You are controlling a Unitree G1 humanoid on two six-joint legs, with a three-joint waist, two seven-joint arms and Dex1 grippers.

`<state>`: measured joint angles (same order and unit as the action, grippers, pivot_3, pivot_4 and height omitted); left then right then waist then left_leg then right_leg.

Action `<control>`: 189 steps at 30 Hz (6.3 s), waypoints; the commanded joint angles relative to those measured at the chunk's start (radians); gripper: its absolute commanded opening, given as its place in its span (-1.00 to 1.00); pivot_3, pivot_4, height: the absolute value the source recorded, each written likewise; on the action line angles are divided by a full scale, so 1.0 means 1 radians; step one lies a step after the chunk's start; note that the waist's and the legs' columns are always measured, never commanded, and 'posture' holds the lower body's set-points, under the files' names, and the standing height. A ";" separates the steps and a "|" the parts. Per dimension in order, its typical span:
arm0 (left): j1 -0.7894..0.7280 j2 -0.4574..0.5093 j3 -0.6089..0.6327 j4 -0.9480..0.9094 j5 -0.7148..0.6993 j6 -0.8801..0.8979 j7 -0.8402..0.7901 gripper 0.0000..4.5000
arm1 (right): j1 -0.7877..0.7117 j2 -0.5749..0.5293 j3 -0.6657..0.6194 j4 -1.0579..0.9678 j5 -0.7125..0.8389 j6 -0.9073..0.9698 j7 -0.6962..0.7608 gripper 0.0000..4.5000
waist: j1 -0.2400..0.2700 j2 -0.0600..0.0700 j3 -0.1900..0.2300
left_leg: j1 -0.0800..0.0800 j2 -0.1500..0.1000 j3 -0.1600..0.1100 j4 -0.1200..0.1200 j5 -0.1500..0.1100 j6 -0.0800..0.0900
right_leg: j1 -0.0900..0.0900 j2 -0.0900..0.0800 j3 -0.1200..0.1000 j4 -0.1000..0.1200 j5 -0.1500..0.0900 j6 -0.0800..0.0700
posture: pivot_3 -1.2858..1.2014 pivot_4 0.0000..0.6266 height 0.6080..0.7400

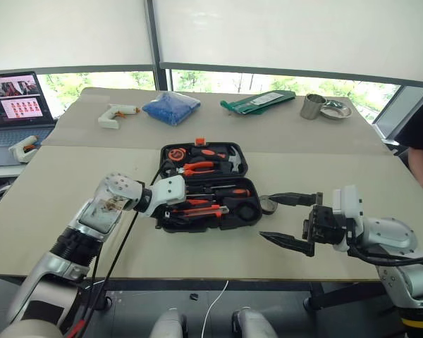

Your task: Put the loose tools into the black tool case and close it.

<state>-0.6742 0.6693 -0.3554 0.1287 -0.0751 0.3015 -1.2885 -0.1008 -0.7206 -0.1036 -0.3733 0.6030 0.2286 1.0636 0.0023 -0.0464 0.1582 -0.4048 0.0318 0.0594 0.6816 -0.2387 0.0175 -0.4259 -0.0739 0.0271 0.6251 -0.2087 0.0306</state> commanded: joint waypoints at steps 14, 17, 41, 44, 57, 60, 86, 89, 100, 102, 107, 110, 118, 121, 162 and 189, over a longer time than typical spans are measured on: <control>-0.032 -0.029 -0.014 -0.016 0.022 0.049 -0.030 0.46 | 0.012 0.004 -0.021 -0.046 0.016 0.006 -0.028 1.00 | 0.006 0.000 0.000 | 0.000 0.000 0.000 0.001 0.000 0.000 | 0.000 0.000 0.000 0.001 0.000 0.001 | 0.03 -0.52 1.00; -0.037 -0.058 0.033 -0.009 -0.017 0.023 -0.013 0.94 | 0.010 0.005 -0.020 -0.041 0.016 0.004 -0.027 1.00 | 0.006 0.000 0.000 | 0.000 0.000 0.000 0.000 0.000 0.000 | 0.000 0.001 0.000 0.000 0.000 0.000 | 0.03 -0.52 1.00; 0.032 -0.227 0.117 0.244 -0.030 -0.299 0.078 -1.00 | 0.012 0.044 -0.016 -0.028 0.006 -0.009 -0.047 1.00 | 0.009 0.001 0.000 | 0.000 0.000 -0.001 0.002 0.000 0.000 | 0.001 0.000 -0.001 0.001 0.000 0.000 | 0.03 -0.52 1.00; 0.049 -0.223 0.094 0.239 -0.010 -0.325 0.069 -1.00 | 0.014 0.043 -0.018 -0.029 0.007 -0.008 -0.048 1.00 | 0.008 0.001 0.000 | 0.000 0.000 -0.001 0.002 0.000 0.000 | 0.001 0.000 0.000 0.001 0.000 0.000 | 0.03 -0.52 1.00; 0.127 -0.196 0.032 0.257 0.058 -0.109 0.142 -1.00 | 0.013 0.056 -0.010 -0.023 0.000 -0.015 -0.055 1.00 | -0.003 0.006 -0.010 | 0.006 0.001 0.000 0.002 0.000 0.000 | 0.006 0.001 0.001 0.001 -0.002 0.004 | 0.03 -0.52 1.00; 0.152 -0.207 0.032 0.245 0.046 -0.104 0.152 -1.00 | 0.008 0.057 -0.010 -0.020 -0.001 -0.014 -0.056 1.00 | -0.007 0.007 -0.014 | 0.009 0.001 0.000 0.000 0.000 0.000 | 0.007 0.002 0.003 0.002 -0.003 0.004 | 0.03 -0.52 1.00; 0.368 0.055 0.553 -0.047 -0.457 -0.210 -0.074 0.94 | 0.252 0.020 -0.269 0.329 -0.169 -0.320 -0.023 1.00 | -0.016 0.011 -0.017 | 0.009 0.001 0.005 -0.004 -0.001 0.001 | 0.003 0.000 0.008 0.000 -0.004 0.004 | 0.03 -0.52 1.00; 0.413 0.075 0.566 -0.070 -0.480 -0.199 -0.101 0.94 | 0.195 -0.048 -0.215 0.324 -0.210 -0.194 -0.035 1.00 | -0.021 0.011 -0.016 | 0.009 0.002 0.004 -0.003 -0.001 0.001 | 0.002 0.001 0.009 0.001 -0.004 0.003 | 0.03 -0.52 1.00; 0.395 0.006 0.500 -0.162 -0.508 -0.099 -0.036 0.94 | -0.458 -0.152 0.306 0.419 -0.487 0.113 0.115 1.00 | -0.019 0.012 -0.013 | 0.009 0.002 0.006 -0.003 0.000 0.002 | 0.000 0.002 0.011 0.001 -0.003 0.002 | 0.03 -0.52 1.00; 0.397 -0.005 0.494 -0.173 -0.506 -0.097 -0.028 0.94 | -0.537 -0.120 0.378 0.476 -0.538 0.117 0.135 1.00 | -0.017 0.011 -0.012 | 0.006 0.002 0.007 -0.003 0.000 0.002 | -0.002 0.003 0.010 0.001 0.000 -0.001 | 0.03 -0.52 1.00; 0.427 0.001 0.495 -0.191 -0.499 -0.109 -0.028 0.94 | -0.653 -0.055 0.483 0.571 -0.619 0.148 0.169 1.00 | -0.009 0.011 -0.012 | -0.005 0.001 0.007 -0.003 -0.001 0.003 | -0.011 0.001 0.008 0.001 0.000 -0.001 | 0.03 -0.52 1.00; 0.448 0.003 0.500 -0.198 -0.496 -0.120 -0.027 1.00 | -0.688 -0.037 0.516 0.620 -0.665 0.169 0.169 0.67 | -0.012 0.011 -0.012 | -0.008 0.000 0.008 -0.002 -0.001 0.003 | -0.013 -0.001 0.008 0.001 0.001 0.000 | 0.03 -0.52 1.00; 0.467 0.004 0.501 -0.216 -0.492 -0.130 -0.024 1.00 | -0.700 -0.025 0.527 0.639 -0.707 0.149 0.194 -0.55 | -0.015 0.011 -0.012 | -0.007 0.000 0.007 -0.002 -0.001 0.003 | -0.013 0.000 0.008 0.002 0.001 0.000 | 0.03 -0.52 1.00; 0.465 0.008 0.495 -0.217 -0.488 -0.136 -0.034 1.00 | -0.697 -0.042 0.512 0.631 -0.698 0.139 0.218 -0.97 | -0.015 0.011 -0.012 | -0.006 0.000 0.007 -0.002 -0.001 0.003 | -0.013 0.000 0.008 0.002 0.001 0.000 | 0.03 -0.52 1.00; 0.557 0.007 0.524 -0.199 -0.443 -0.264 0.034 1.00 | -0.796 0.022 0.540 0.472 -0.527 0.392 0.383 0.61 | -0.015 0.012 -0.012 | -0.004 0.001 0.008 -0.002 -0.001 0.002 | -0.012 0.001 0.007 0.004 0.001 -0.002 | 0.03 -0.52 1.00; 0.140 -0.119 0.381 0.286 -0.170 0.011 0.498 -0.99 | -1.030 0.339 0.400 1.485 -0.770 -0.326 -0.164 -0.97 | -0.027 0.011 -0.011 | -0.005 0.000 0.008 -0.005 -0.001 0.001 | -0.012 0.000 0.008 0.004 0.002 -0.001 | 0.03 -0.52 1.00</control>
<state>-0.4994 0.5560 0.0257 0.3934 -0.2588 0.3571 -0.7805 -1.0969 -0.3959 0.3145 1.1034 -0.1742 -0.0429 0.8899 -0.0251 -0.0356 0.1470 -0.4095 0.0320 0.0672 0.6772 -0.2392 0.0188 -0.4383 -0.0736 0.0345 0.6290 -0.2064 0.0291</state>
